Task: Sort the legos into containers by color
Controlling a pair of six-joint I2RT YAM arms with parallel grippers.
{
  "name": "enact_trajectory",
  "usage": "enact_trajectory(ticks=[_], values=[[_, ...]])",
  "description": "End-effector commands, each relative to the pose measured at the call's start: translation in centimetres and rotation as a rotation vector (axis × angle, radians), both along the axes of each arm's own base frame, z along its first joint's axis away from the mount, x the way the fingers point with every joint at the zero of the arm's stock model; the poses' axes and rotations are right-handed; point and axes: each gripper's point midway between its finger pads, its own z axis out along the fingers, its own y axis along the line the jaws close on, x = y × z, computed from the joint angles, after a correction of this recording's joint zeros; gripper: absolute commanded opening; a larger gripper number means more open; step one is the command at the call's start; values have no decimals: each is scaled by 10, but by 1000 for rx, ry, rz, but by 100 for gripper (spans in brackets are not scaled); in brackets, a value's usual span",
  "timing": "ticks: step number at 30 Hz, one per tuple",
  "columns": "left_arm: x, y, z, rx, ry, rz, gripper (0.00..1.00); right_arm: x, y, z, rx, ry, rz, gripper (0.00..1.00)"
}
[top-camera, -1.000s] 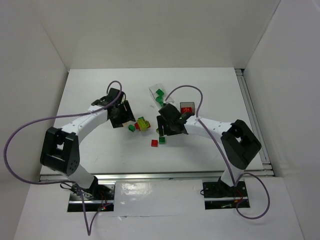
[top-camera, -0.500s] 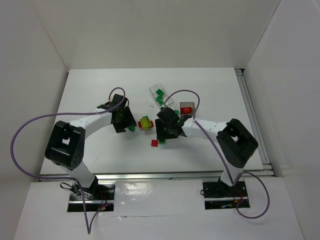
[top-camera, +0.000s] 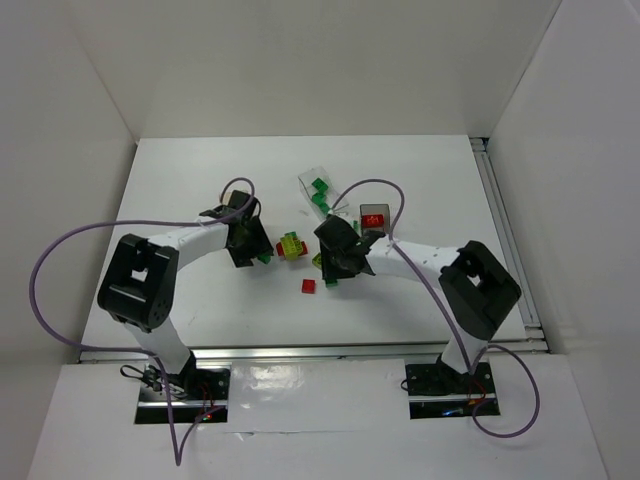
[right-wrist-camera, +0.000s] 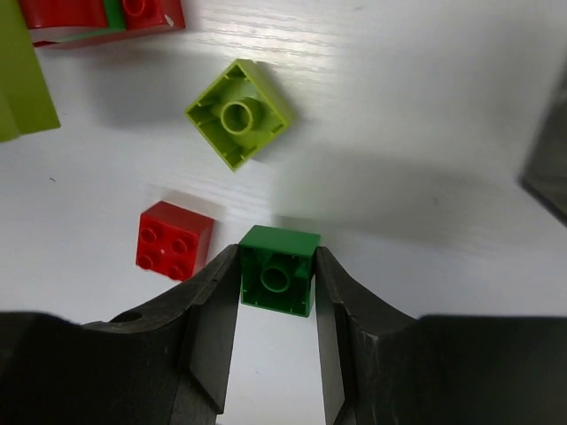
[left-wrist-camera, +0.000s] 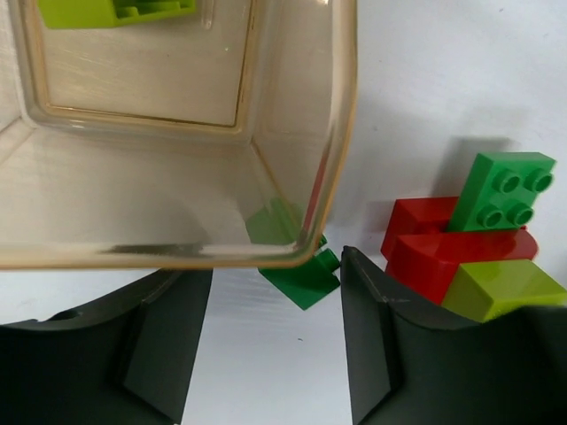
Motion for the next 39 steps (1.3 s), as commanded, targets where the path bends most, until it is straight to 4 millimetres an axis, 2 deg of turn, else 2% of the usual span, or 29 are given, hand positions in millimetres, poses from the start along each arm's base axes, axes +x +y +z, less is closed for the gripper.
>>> enact_trajectory(ticks=[1, 2, 3, 6, 7, 9, 11, 12, 16, 17, 19, 20, 21, 22, 24, 26, 27, 28, 29, 30, 31, 32, 33, 34, 35, 36, 37, 38, 39], values=[[5, -6, -9, 0, 12, 11, 67, 5, -21, 43, -34, -100, -68, 31], [8, -9, -6, 6, -1, 4, 66, 13, -23, 57, -38, -141, -91, 31], [10, -9, -8, 8, 3, 4, 59, 17, -23, 70, -31, -179, -85, 31], [11, -8, -9, 21, 8, 9, 46, 39, -29, 97, -25, -248, -118, 31], [8, -7, -10, 26, 20, 9, 34, 51, -34, 99, -32, -265, -125, 31], [8, -4, -1, 33, 0, 6, 26, 70, -35, 107, -29, -295, -139, 31], [9, -3, 9, 37, -15, 10, 20, 102, -38, 118, -38, -348, -169, 31], [10, -3, 17, 37, -29, 2, 15, 121, -33, 137, -3, -401, -183, 31], [13, 0, 51, 39, -82, 3, 12, 184, -34, 134, 0, -444, -225, 31], [14, 2, 64, 43, -111, 1, 12, 198, -40, 132, -5, -443, -240, 31], [16, 6, 85, 57, -151, 5, 11, 226, -34, 123, -5, -446, -230, 31], [18, 5, 92, 50, -170, 6, 11, 232, -28, 120, 3, -442, -222, 31], [26, 7, 103, 49, -200, 4, 11, 246, -24, 130, 27, -464, -227, 31], [31, 6, 111, 49, -223, -7, 11, 250, -21, 110, 4, -432, -223, 31], [53, -3, 137, 34, -289, -41, 11, 254, -16, 102, 12, -426, -213, 32], [68, -12, 146, 19, -302, -60, 11, 259, -13, 97, 31, -417, -202, 37], [75, -16, 148, 13, -300, -79, 12, 261, -12, 99, 38, -427, -203, 41], [93, -23, 153, 15, -318, -90, 12, 262, -10, 105, 51, -434, -197, 49], [103, -26, 154, 14, -324, -89, 12, 265, -15, 105, 49, -435, -208, 64], [110, -31, 154, 1, -326, -97, 12, 262, -17, 101, 42, -414, -213, 69], [124, -37, 168, -11, -365, -110, 13, 262, -20, 107, 38, -428, -224, 72], [135, -43, 150, -9, -331, -117, 13, 259, -30, 123, 41, -450, -243, 76], [141, -50, 147, -28, -322, -144, 13, 256, -34, 133, 48, -472, -252, 76], [154, -58, 161, -45, -354, -161, 13, 252, -46, 142, 53, -487, -281, 76], [161, -62, 158, -52, -347, -168, 13, 236, -60, 155, 43, -509, -304, 76], [170, -68, 138, -56, -314, -176, 14, 232, -78, 162, 55, -516, -344, 76], [180, -72, 146, -69, -340, -167, 14, 224, -92, 167, 57, -521, -375, 76], [186, -80, 144, -70, -354, -166, 16, 209, -105, 152, 43, -483, -388, 76], [191, -91, 130, -78, -343, -184, 17, 200, -122, 175, 79, -517, -433, 76]])
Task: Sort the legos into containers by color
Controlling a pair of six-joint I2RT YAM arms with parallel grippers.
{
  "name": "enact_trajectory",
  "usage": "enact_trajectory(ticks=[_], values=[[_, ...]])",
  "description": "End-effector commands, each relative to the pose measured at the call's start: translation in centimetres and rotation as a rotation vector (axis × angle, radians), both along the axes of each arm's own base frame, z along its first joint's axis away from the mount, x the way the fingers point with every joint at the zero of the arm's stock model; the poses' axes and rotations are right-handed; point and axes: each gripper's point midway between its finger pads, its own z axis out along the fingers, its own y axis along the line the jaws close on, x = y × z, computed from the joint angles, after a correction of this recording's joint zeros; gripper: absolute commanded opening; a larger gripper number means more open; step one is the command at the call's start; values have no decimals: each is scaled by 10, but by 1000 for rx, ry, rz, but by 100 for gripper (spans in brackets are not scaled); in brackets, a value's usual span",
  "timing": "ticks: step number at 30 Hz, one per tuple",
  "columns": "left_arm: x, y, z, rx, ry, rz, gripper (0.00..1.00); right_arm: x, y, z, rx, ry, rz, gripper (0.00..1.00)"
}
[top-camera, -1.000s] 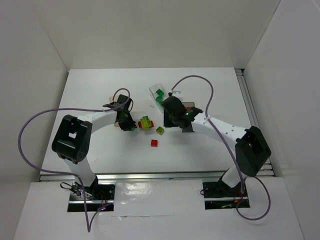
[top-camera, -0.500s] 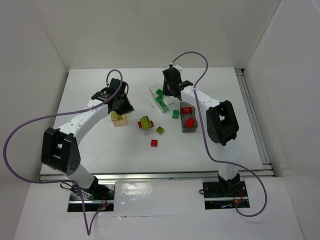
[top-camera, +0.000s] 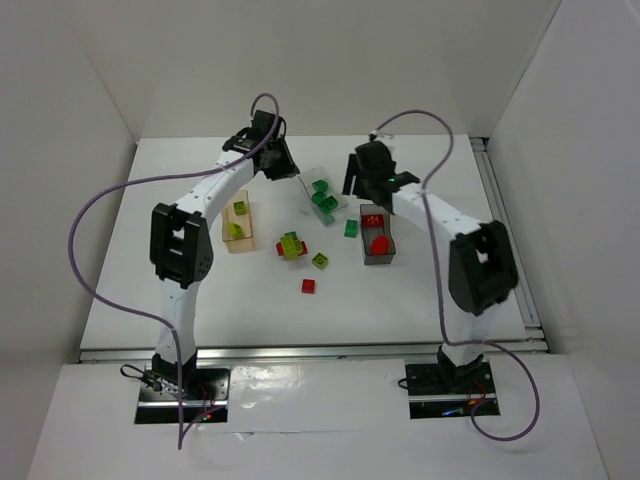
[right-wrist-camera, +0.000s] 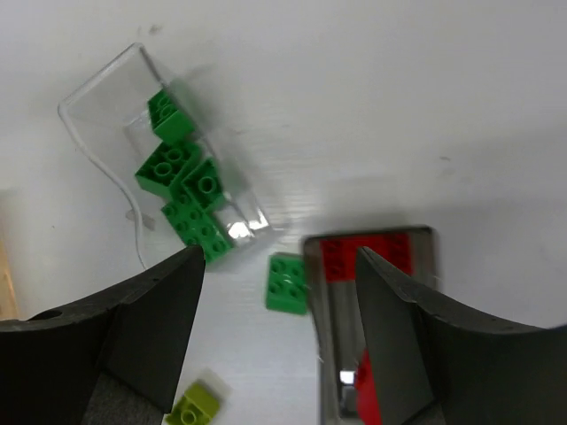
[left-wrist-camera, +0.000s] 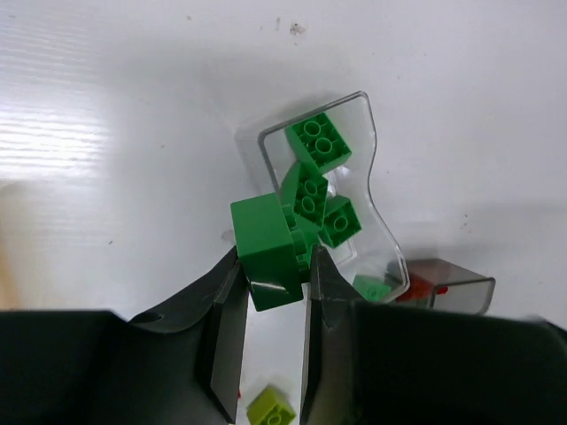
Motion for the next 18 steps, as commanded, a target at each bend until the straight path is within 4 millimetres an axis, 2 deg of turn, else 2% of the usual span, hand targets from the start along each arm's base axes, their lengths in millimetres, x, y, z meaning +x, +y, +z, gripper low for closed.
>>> enact_trajectory(ticks=[1, 2, 3, 4, 5, 6, 9, 10, 11, 14, 15, 16, 17, 18], values=[[14, -25, -9, -37, 0, -50, 18, -19, -59, 77, 87, -157, -145, 76], [22, -36, 0, -65, -36, -59, 20, -30, -66, 74, 95, -142, -154, 76], [28, -39, -2, -67, -41, -59, 27, -47, -72, 58, 76, -102, -155, 76], [34, -51, -8, -76, -43, -79, 35, -59, -88, 69, 91, -113, -187, 76], [39, -53, -11, -78, -46, -80, 47, -71, -92, 60, 79, -89, -187, 76], [41, -58, -13, -93, -42, -96, 65, -79, -99, 70, 87, -107, -196, 76], [42, -68, -12, -104, -52, -129, 81, -96, -111, 68, 73, -95, -215, 77], [42, -68, -12, -97, -56, -136, 89, -99, -112, 62, 72, -77, -221, 77], [38, -72, -9, -98, -57, -146, 90, -100, -111, 66, 82, -84, -214, 77], [29, -73, 19, -88, -107, -167, 88, -106, -96, 50, 85, -37, -163, 77], [22, -67, 15, -67, -95, -163, 87, -106, -85, 47, 89, -31, -119, 77], [14, -63, 41, -78, -129, -163, 85, -110, -70, 38, 79, -7, -78, 77], [9, -56, 48, -57, -143, -152, 84, -113, -60, 34, 67, 4, -47, 76], [-2, -50, 40, -41, -115, -145, 83, -116, -43, 31, 71, 10, 23, 76]])
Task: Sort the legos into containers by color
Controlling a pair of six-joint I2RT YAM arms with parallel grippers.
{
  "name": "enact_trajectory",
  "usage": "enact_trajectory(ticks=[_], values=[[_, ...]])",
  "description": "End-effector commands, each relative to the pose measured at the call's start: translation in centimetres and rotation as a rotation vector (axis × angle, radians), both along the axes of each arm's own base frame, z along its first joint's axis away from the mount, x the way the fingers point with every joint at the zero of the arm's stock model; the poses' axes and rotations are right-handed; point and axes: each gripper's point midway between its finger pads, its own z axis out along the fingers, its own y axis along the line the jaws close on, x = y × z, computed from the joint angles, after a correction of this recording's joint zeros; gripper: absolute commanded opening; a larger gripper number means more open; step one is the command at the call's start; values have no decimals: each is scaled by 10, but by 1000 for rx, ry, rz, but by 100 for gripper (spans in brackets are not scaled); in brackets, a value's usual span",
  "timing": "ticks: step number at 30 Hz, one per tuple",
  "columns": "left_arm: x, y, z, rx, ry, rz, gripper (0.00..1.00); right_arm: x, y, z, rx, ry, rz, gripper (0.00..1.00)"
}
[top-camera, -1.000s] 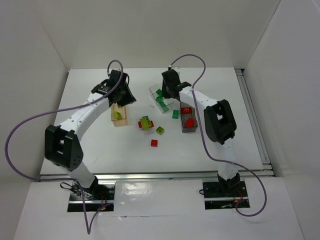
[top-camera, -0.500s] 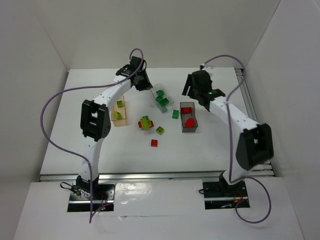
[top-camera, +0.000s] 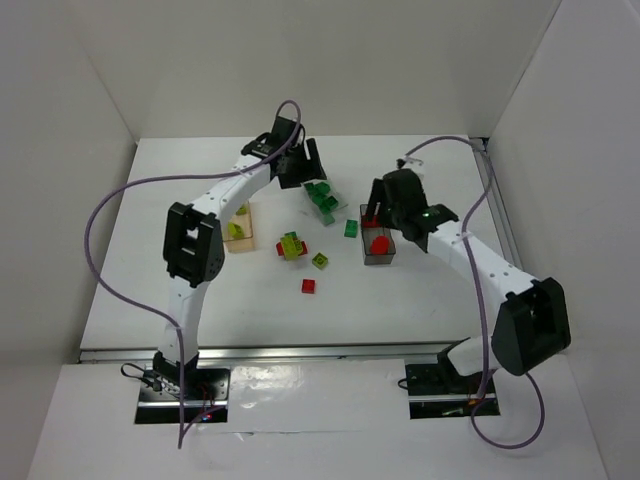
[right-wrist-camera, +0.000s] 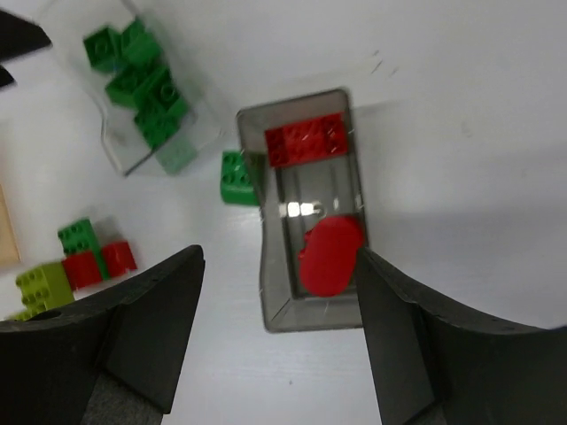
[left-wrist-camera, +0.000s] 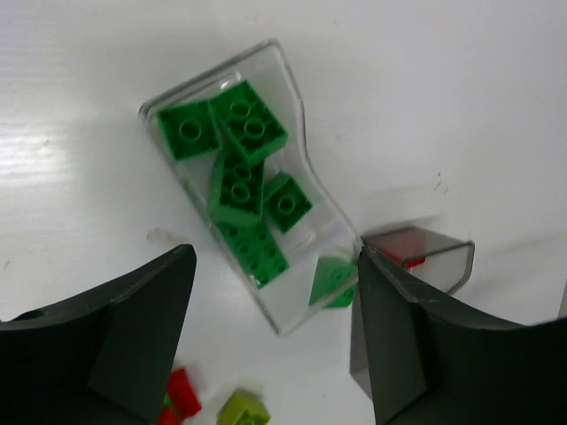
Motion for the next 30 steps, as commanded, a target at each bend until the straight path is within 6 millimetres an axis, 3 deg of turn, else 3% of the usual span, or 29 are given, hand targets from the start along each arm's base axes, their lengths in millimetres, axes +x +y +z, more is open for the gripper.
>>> enact_trajectory(ticks=[1, 2, 3, 4, 5, 6, 8, 10, 11, 13, 15, 17, 20, 23, 24, 28, 30], values=[[-24, 22, 95, -2, -170, 12, 81, -18, 61, -19, -9, 52, 211, 76], [-34, 30, 84, 24, -142, 24, 81, -24, 78, -26, -12, 70, 274, 76], [-41, 37, 87, 40, -149, 28, 80, -28, 91, -30, -25, 78, 314, 76], [-47, 44, 90, 56, -154, 46, 80, -35, 118, -42, -50, 105, 385, 78], [-55, 56, 109, 50, -186, 67, 80, -39, 132, -49, -68, 119, 424, 81], [-65, 60, 99, 62, -158, 65, 80, -42, 140, -58, -95, 138, 448, 87], [-73, 81, 97, 72, -142, 98, 83, -45, 161, -83, -144, 188, 494, 92], [-85, 101, 95, 81, -124, 126, 86, -39, 171, -92, -167, 197, 507, 93], [-94, 106, 89, 100, -98, 132, 89, -36, 169, -107, -197, 222, 493, 93], [-104, 135, 83, 124, -71, 196, 89, -32, 170, -118, -228, 237, 499, 93], [-115, 150, 73, 135, -45, 221, 89, -29, 173, -125, -227, 235, 499, 93], [-122, 167, 81, 135, -63, 251, 89, -28, 173, -135, -230, 259, 511, 93], [-131, 183, 80, 148, -65, 279, 88, -27, 184, -146, -202, 270, 552, 88], [-131, 195, 80, 144, -60, 303, 88, -25, 184, -153, -215, 281, 545, 75], [-134, 199, 79, 144, -58, 311, 88, -25, 184, -154, -215, 281, 545, 64], [-135, 208, 79, 145, -56, 333, 87, -16, 180, -123, -205, 207, 490, 38], [-134, 212, 79, 145, -55, 334, 87, -16, 181, -97, -192, 157, 485, 34]])
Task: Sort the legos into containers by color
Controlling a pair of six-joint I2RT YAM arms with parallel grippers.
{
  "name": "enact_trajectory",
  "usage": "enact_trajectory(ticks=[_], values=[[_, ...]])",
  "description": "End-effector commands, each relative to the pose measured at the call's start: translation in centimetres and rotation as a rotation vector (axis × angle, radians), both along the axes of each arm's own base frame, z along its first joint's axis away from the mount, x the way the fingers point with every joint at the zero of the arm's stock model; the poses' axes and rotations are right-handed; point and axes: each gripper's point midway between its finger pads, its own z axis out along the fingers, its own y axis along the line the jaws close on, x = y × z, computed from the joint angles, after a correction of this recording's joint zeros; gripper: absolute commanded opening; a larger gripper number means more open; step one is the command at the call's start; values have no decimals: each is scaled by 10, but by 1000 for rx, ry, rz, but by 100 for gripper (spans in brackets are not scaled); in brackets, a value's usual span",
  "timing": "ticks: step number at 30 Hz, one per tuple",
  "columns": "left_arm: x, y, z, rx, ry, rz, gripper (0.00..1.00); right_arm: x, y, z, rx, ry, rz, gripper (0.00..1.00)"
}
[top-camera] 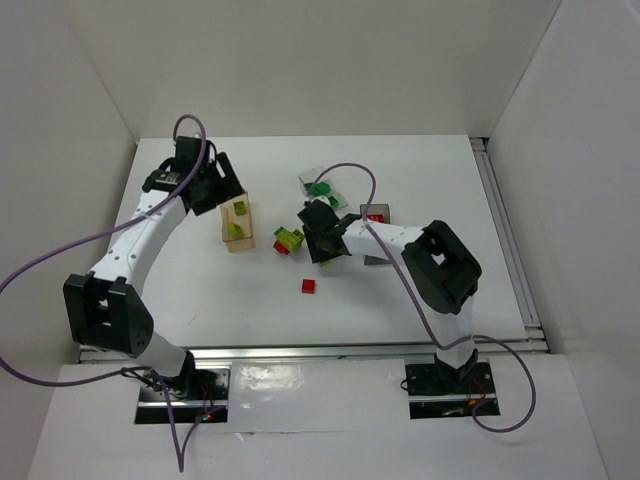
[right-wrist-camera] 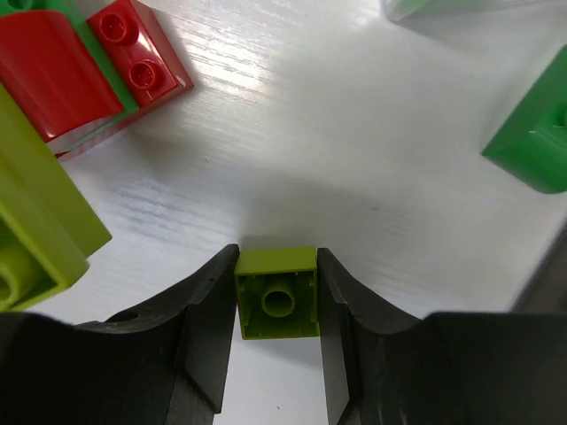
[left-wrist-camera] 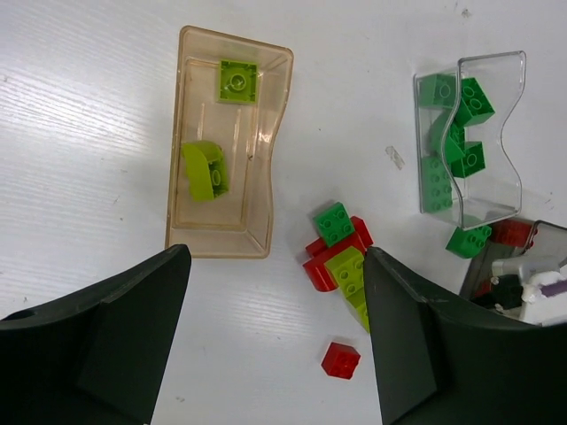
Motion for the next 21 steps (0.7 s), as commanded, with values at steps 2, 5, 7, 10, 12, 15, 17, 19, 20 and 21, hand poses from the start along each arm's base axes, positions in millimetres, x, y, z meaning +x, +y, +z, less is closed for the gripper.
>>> enact_trajectory(ticks=[2, 5, 7, 10, 12, 15, 17, 19, 20, 21], values=[[0, 22, 9, 15, -36, 27, 87, 14, 7, 81, 97, -167, -42, 34], [-6, 50, 5, 29, -7, 99, 87, 14, 12, 117, 140, -219, -37, 34], [-9, 66, 8, 36, -9, 135, 87, 9, 27, 133, 172, -243, -9, 34], [-19, 89, 14, 36, -18, 196, 87, 14, 55, 154, 236, -273, 27, 34], [-27, 91, 24, 37, -35, 214, 87, 24, 80, 161, 265, -286, 58, 34], [-36, 93, 35, 45, -66, 223, 87, 34, 120, 166, 322, -295, 105, 34], [-48, 100, 42, 71, -83, 247, 87, 42, 139, 169, 358, -303, 137, 34], [-56, 107, 50, 117, -109, 249, 87, 58, 161, 169, 381, -321, 154, 35], [-61, 109, 48, 128, -100, 259, 87, 59, 170, 164, 381, -305, 179, 35], [-63, 112, 51, 145, -107, 259, 87, 70, 183, 189, 421, -344, 179, 35]])
